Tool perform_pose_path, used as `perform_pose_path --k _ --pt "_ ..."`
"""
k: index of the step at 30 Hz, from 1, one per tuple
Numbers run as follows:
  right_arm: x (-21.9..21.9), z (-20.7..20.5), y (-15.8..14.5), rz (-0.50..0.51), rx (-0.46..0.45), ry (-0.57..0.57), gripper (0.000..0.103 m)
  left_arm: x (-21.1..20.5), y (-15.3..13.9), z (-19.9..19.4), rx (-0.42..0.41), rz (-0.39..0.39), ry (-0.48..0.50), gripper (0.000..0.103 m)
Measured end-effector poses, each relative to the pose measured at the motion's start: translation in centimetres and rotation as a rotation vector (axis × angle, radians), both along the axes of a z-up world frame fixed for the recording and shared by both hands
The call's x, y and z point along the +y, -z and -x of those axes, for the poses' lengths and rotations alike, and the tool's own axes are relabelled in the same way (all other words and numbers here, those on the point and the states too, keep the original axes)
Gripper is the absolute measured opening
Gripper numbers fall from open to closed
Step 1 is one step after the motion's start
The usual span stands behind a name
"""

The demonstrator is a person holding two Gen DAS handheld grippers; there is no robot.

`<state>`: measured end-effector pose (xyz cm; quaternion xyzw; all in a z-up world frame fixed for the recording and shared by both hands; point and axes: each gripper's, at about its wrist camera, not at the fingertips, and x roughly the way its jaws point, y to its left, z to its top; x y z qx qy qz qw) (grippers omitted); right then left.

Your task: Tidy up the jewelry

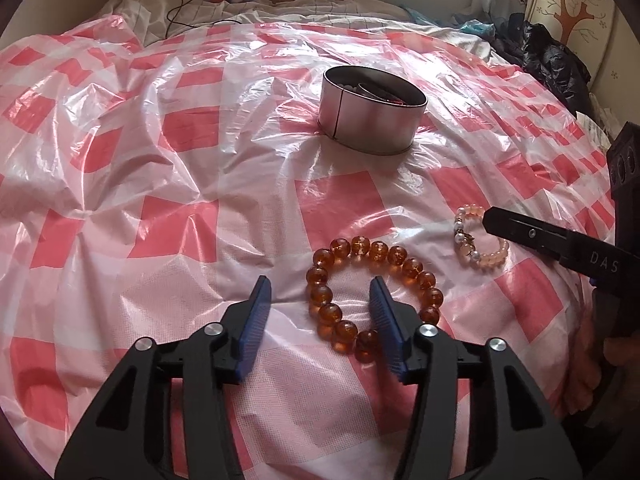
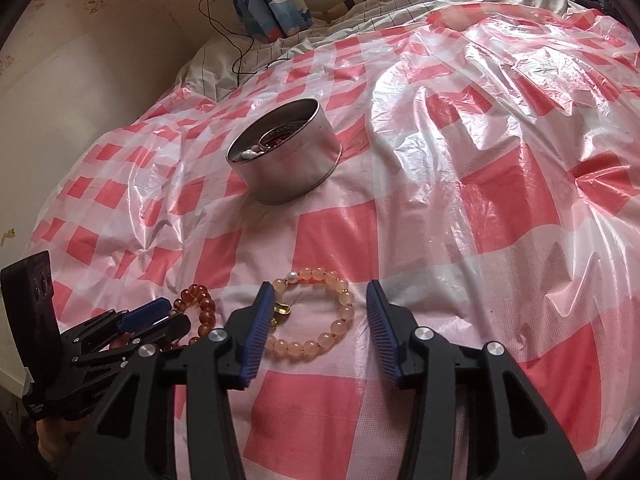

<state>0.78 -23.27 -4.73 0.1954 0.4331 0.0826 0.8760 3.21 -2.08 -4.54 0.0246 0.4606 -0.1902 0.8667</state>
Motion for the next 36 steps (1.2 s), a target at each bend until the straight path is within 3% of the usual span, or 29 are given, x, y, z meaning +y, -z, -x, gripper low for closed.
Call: perform_pose_path --k 4,11,13,19,23,24,27,28,31,32,33,36 --pt "0.4 0.1 -0.2 0.014 -0.008 -0.011 0.067 -0.1 0.0 0.1 0.002 0.005 0.0 0.055" --pt "-0.6 0.8 -0.9 -0.001 -0.014 0.025 0.076 0.3 0.0 0.0 0.016 0.038 -0.003 0.058" --pt "0.0 0.9 -1.0 0.026 -0.017 0.006 0.079 0.3 0.0 -0.1 0.016 0.039 -0.003 0.058" --pt "3.3 0.6 -0.9 0.229 -0.017 -0.077 0.088 0.3 0.0 0.0 0.016 0.041 -0.004 0.059" --pt "3.8 0.0 -0.1 0.272 -0.001 -0.086 0.088 0.3 0.1 0.0 0.016 0.039 -0.002 0.061" --pt "3.9 -0.2 -0.1 0.278 -0.001 -0.092 0.085 0.2 0.1 0.0 0.015 0.037 -0.001 0.062" --pt "4.5 -0.1 -0.1 0.336 0.0 -0.109 0.031 0.1 0.1 0.0 0.013 0.032 0.0 0.062" --pt "4.5 -0.1 -0.1 0.327 0.002 -0.117 0.019 0.1 0.1 0.0 0.013 0.033 0.0 0.062" --pt "4.0 0.1 -0.3 0.264 0.002 -0.116 0.01 0.1 0.1 0.1 0.012 0.035 0.0 0.061" --pt "3.7 0.2 -0.4 0.237 0.001 -0.11 0.009 0.1 0.1 0.1 0.012 0.034 -0.001 0.055" --pt "3.3 0.3 -0.5 0.2 -0.001 -0.103 0.009 0.0 0.0 0.1 0.013 0.035 0.002 0.037" --pt "2.1 0.5 -1.0 0.116 -0.017 -0.078 0.009 0.0 -0.2 0.0 0.008 0.023 0.014 0.011"
